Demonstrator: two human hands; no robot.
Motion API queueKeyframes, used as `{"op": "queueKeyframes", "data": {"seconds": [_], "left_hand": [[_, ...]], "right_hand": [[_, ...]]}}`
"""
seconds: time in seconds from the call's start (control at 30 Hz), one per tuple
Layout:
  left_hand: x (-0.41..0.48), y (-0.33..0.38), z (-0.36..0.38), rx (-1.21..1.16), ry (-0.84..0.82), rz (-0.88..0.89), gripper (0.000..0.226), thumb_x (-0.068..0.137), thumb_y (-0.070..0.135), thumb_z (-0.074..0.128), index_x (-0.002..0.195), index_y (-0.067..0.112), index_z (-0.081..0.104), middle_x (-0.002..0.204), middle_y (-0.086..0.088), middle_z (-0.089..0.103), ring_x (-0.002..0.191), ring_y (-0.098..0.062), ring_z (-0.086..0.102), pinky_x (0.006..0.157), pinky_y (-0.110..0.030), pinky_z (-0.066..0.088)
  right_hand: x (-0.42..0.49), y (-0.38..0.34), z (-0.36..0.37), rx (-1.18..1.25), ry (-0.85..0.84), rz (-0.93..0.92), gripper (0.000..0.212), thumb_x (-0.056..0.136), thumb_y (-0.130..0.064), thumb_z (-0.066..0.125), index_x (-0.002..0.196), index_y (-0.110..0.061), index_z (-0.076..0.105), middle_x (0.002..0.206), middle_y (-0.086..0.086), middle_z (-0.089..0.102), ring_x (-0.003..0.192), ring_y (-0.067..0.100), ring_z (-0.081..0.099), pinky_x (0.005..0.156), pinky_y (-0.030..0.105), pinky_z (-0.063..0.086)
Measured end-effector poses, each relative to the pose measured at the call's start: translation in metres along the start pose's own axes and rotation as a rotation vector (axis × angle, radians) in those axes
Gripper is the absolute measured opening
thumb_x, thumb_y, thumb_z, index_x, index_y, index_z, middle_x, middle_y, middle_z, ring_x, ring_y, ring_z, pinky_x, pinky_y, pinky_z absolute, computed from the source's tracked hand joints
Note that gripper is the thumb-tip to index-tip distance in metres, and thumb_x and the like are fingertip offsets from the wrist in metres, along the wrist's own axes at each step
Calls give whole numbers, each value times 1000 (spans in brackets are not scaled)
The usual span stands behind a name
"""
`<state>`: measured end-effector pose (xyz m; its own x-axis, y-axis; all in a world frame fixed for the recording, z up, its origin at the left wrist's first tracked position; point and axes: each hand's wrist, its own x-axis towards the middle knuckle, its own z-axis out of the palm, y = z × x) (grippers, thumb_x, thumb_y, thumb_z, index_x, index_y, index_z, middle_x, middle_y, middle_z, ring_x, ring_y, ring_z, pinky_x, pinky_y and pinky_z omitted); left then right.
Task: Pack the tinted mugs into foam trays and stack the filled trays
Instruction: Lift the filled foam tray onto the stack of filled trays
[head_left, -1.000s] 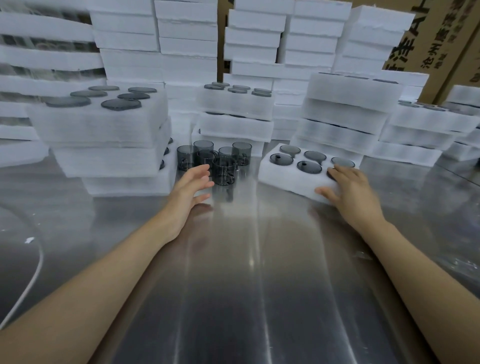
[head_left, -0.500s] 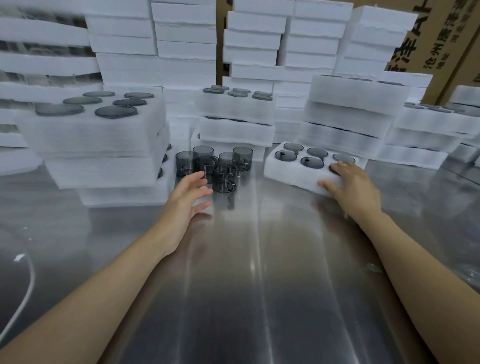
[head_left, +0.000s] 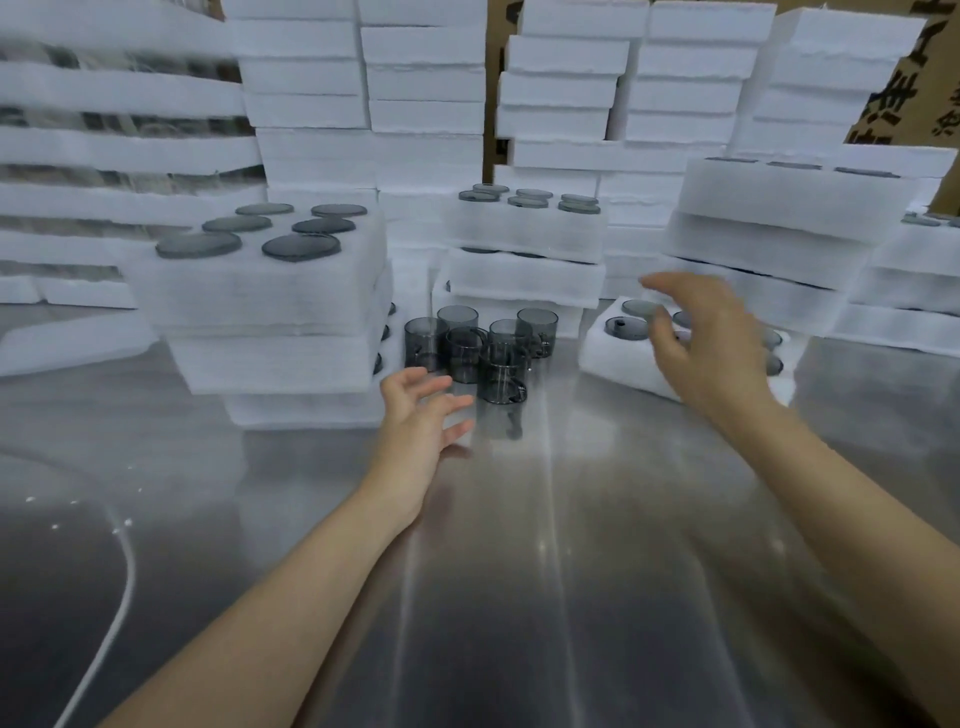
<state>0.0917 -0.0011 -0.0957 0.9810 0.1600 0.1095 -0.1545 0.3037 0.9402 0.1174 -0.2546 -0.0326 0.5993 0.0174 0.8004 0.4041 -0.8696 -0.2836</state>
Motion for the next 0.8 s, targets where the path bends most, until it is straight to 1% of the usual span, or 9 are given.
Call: {"op": "queueKeyframes", "data": {"seconds": [0.07, 0.17, 0.23, 0.27, 0.37, 0.5, 0.57, 0.7, 0.8], "left_hand": [[0, 0, 0, 6, 11, 10, 32, 93, -4, 51, 101, 25, 40, 120, -8, 53, 91, -15, 66, 79, -34, 58], [0, -1, 0, 44, 12, 40, 34, 93, -4, 49, 106, 25, 37, 116, -5, 52, 95, -18, 64, 79, -35, 58], [1, -3, -1, 56, 16, 67, 38, 93, -6, 47, 112, 25, 34, 113, -3, 51, 91, -16, 64, 75, -31, 59], [2, -4, -2, 54, 17, 76, 40, 93, -6, 46, 113, 27, 33, 112, -3, 51, 91, -16, 64, 74, -29, 59], [4, -5, -2, 50, 3, 80, 48, 93, -6, 50, 106, 37, 35, 113, -2, 51, 98, -19, 63, 74, -26, 58], [4, -7, -3, 118, 1, 87, 53, 94, -3, 49, 107, 45, 31, 114, 5, 54, 95, -7, 66, 88, -33, 56], [4, -9, -4, 142, -8, 90, 54, 94, -2, 48, 108, 47, 30, 114, 6, 54, 97, -8, 66, 93, -38, 54], [4, -10, -5, 143, -26, 108, 55, 95, 0, 45, 106, 52, 30, 114, 6, 53, 95, -9, 67, 89, -37, 56], [4, -11, -5, 128, -25, 114, 55, 94, -2, 44, 106, 50, 30, 112, 5, 52, 93, -9, 66, 88, -36, 56]], "right_hand": [[29, -42, 22, 195, -74, -49, 26, 92, -11, 48, 109, -10, 68, 114, 4, 66, 107, 20, 58, 92, 25, 43], [74, -91, 69, 360, -335, 25, 31, 97, -9, 44, 118, -10, 66, 119, 3, 66, 105, 14, 60, 87, 13, 41], [100, -109, 106, 287, -518, 44, 36, 99, -7, 39, 128, -8, 59, 132, 9, 58, 116, 19, 56, 91, 14, 37], [110, -115, 124, 216, -605, 25, 39, 99, -5, 37, 133, -7, 54, 140, 11, 51, 125, 21, 50, 99, 18, 35], [125, -126, 173, -25, -805, -64, 46, 96, 2, 34, 141, -3, 43, 148, 14, 39, 136, 28, 36, 110, 32, 31], [133, -131, 213, -134, -882, -91, 47, 95, 4, 35, 141, -6, 39, 142, 15, 43, 128, 30, 44, 103, 38, 40], [133, -128, 226, -188, -915, -110, 47, 96, 2, 38, 142, -9, 38, 141, 13, 44, 127, 29, 46, 102, 37, 41], [126, -126, 244, -279, -929, -130, 46, 93, 2, 43, 137, -9, 47, 134, 15, 50, 121, 32, 51, 94, 37, 46], [129, -124, 251, -177, -848, -51, 40, 87, 7, 52, 126, -2, 57, 128, 16, 55, 114, 30, 56, 88, 32, 47]]}}
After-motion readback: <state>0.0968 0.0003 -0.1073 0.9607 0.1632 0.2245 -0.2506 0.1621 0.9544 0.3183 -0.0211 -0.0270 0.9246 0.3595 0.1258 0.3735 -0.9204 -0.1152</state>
